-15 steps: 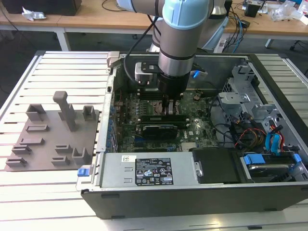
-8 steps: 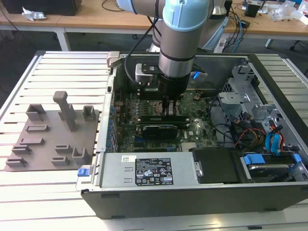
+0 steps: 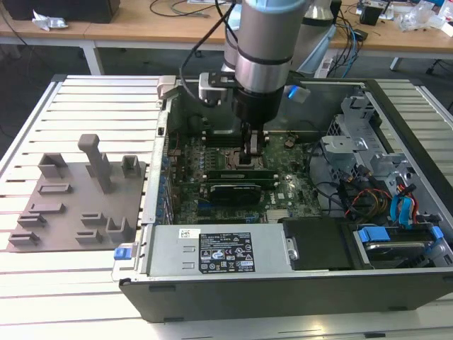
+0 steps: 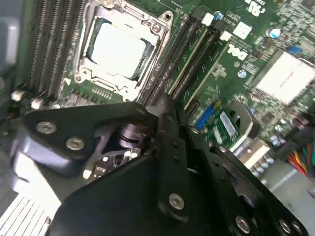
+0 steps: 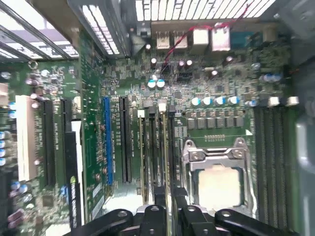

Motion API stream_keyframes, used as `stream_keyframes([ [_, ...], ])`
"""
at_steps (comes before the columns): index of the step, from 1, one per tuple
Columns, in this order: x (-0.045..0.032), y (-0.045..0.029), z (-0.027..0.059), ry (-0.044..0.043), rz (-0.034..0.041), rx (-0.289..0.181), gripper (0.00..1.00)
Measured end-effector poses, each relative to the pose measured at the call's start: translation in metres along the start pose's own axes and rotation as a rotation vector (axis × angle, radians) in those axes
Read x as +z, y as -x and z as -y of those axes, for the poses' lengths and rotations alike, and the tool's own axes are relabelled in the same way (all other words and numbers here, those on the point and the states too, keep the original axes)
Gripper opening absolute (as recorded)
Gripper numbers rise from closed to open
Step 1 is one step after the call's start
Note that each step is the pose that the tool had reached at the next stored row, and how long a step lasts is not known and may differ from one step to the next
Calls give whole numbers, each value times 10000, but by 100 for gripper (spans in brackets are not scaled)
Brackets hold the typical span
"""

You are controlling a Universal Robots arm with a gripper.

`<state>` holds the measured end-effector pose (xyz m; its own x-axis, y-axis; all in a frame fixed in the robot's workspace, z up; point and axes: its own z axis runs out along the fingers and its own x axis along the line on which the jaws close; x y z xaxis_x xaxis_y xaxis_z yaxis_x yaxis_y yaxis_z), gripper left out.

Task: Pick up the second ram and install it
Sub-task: 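Insert the second ram into the second slot, then press down the second ram until it locks into place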

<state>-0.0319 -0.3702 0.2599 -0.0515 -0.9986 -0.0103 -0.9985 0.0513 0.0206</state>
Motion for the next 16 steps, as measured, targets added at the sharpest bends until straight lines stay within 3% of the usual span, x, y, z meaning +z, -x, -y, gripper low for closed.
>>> stream_keyframes([
  [2,-141,21,-3,-5,-86,1,10],
  [11,-139,21,1,-5,-88,2,10],
  [12,-103,24,71,5,-87,4,10],
  [13,-46,31,208,9,-87,2,10],
  [15,42,37,387,10,-88,2,10],
  [16,117,31,436,9,-87,1,10],
])
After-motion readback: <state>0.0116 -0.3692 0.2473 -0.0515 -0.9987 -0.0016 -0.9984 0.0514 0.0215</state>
